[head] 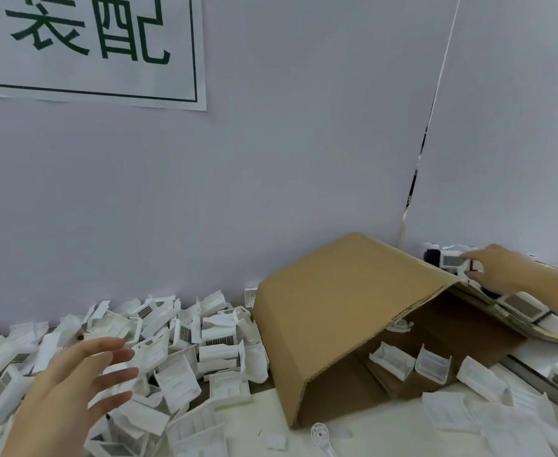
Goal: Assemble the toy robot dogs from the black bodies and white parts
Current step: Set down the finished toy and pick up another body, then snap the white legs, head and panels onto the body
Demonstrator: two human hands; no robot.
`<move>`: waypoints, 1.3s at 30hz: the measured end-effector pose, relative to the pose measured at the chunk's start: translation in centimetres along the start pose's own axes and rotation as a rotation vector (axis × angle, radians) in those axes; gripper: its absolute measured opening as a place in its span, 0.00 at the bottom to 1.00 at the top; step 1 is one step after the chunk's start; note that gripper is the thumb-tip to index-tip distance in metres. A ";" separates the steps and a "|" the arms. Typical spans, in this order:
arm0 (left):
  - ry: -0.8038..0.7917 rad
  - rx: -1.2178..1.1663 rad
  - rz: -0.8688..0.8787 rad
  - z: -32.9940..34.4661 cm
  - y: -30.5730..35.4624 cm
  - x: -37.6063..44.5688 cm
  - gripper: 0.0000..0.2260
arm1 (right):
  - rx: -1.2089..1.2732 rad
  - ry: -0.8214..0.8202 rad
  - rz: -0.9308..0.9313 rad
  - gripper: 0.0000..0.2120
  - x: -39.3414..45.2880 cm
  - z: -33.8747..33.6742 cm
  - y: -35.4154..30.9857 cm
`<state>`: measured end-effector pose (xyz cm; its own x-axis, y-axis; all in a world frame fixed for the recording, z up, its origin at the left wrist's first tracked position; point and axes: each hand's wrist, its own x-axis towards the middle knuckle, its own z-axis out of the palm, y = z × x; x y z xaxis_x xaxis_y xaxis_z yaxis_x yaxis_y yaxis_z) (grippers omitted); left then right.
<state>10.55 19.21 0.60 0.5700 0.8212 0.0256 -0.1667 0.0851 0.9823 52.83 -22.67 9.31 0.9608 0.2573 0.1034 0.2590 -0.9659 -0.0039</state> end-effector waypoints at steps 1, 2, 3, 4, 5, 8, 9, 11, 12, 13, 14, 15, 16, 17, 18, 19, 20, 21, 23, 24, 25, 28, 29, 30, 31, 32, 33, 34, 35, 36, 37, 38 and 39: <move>0.002 0.007 0.001 0.0 0.0 0.0 0.10 | 0.012 0.048 -0.041 0.20 0.2 -0.3 -0.8; 0.008 0.021 0.006 0.0 0.0 0.0 0.10 | 0.079 0.102 -0.084 0.18 0.4 -0.7 -1.9; 0.012 0.045 0.015 0.0 0.0 -0.1 0.10 | 0.158 0.145 -0.139 0.17 0.4 -1.3 -3.5; 0.014 0.078 0.026 0.0 0.0 -0.2 0.10 | 0.250 0.169 -0.196 0.16 0.0 -2.1 -5.3; 0.012 0.122 0.039 0.1 0.0 -0.3 0.11 | 0.330 0.196 -0.257 0.16 -0.7 -3.1 -7.3; -0.024 0.312 0.085 0.2 -0.1 -0.8 0.11 | 0.471 0.291 -0.466 0.13 -4.0 -5.4 -13.9; -0.047 0.386 0.097 0.2 -0.2 -1.0 0.11 | 0.516 0.305 -0.540 0.12 -5.7 -5.8 -16.2; -0.112 0.565 0.123 0.2 -0.2 -1.4 0.09 | 0.604 0.271 -0.677 0.11 -9.6 -5.6 -20.7; -0.125 0.649 0.150 0.2 -0.3 -1.6 0.09 | 0.629 0.232 -0.740 0.11 -11.6 -4.9 -22.9; -0.120 0.711 0.184 0.1 -0.3 -1.7 0.09 | 0.632 0.179 -0.787 0.11 -13.5 -3.9 -24.8; -0.110 0.756 0.216 0.1 -0.3 -1.7 0.09 | 0.617 0.107 -0.828 0.10 -15.1 -2.7 -26.6; -0.100 0.797 0.237 0.1 -0.4 -1.7 0.10 | 0.590 0.026 -0.865 0.10 -16.6 -1.3 -28.4; -0.096 0.841 0.245 -0.1 -0.5 -1.7 0.10 | 0.560 -0.049 -0.893 0.09 -17.8 0.1 -30.0; -0.099 0.891 0.238 -0.3 -0.7 -1.5 0.10 | 0.535 -0.108 -0.916 0.09 -18.8 1.6 -31.5; -0.109 0.946 0.215 -0.6 -0.9 -1.4 0.10 | 0.521 -0.156 -0.930 0.09 -19.7 2.9 -32.9; -0.120 0.991 0.192 -0.9 -1.0 -1.3 0.10 | 0.523 -0.190 -0.938 0.10 -20.5 4.1 -34.1; -0.127 1.005 0.179 -1.3 -1.1 -1.2 0.10 | 0.550 -0.211 -0.944 0.10 -21.2 5.1 -35.1; -0.124 0.987 0.179 -1.7 -1.1 -1.1 0.10 | 0.597 -0.223 -0.945 0.10 -22.0 6.0 -36.1; -0.094 0.919 0.201 -2.2 -0.6 -1.0 0.11 | 0.702 -0.198 -0.935 0.10 -23.7 7.6 -37.7; -0.070 0.895 0.214 -2.4 0.0 -1.0 0.11 | 0.741 -0.175 -0.927 0.11 -24.6 8.4 -38.4; -0.048 0.881 0.229 -2.6 0.6 -1.0 0.10 | 0.769 -0.153 -0.919 0.10 -25.4 9.1 -38.9; -0.012 0.873 0.292 -4.0 3.3 -2.0 0.08 | 0.831 -0.119 -0.894 0.08 -26.9 10.3 -39.4; -0.019 0.902 0.311 -4.7 4.3 -2.4 0.09 | 0.842 -0.118 -0.888 0.08 -26.9 10.4 -39.3; -0.037 0.966 0.316 -5.5 5.3 -2.7 0.10 | 0.843 -0.120 -0.887 0.10 -26.9 10.4 -39.0; -0.065 1.070 0.299 -6.5 6.2 -2.9 0.12 | 0.842 -0.114 -0.889 0.12 -26.8 10.5 -38.8; -0.096 1.201 0.257 -7.7 7.2 -3.1 0.13 | 0.847 -0.095 -0.894 0.13 -26.8 10.5 -38.5; -0.126 1.340 0.195 -8.9 8.2 -3.1 0.15 | 0.858 -0.061 -0.902 0.14 -26.8 10.5 -38.2; -0.155 1.462 0.129 -10.0 9.2 -2.9 0.16 | 0.871 -0.025 -0.915 0.14 -26.8 10.5 -38.0; -0.188 1.554 0.067 -11.1 10.2 -2.6 0.16 | 0.873 0.000 -0.931 0.15 -26.9 10.6 -37.8; -0.225 1.618 0.016 -12.1 11.0 -2.3 0.17 | 0.862 0.016 -0.938 0.17 -26.8 10.6 -37.8; -0.264 1.664 -0.024 -13.0 11.8 -2.0 0.19 | 0.844 0.044 -0.944 0.19 -26.8 10.7 -37.8; -0.300 1.702 -0.052 -13.7 12.3 -1.7 0.21 | 0.825 0.093 -0.955 0.20 -26.8 10.7 -37.9; -0.329 1.745 -0.066 -14.2 12.6 -1.4 0.22 | 0.808 0.135 -0.966 0.21 -26.8 10.8 -37.9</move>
<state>-3.81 27.18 10.34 0.6988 0.6865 -0.2007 0.7029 -0.7111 0.0148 18.36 7.41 -4.10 0.3415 0.7941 0.5028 0.8792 -0.0807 -0.4696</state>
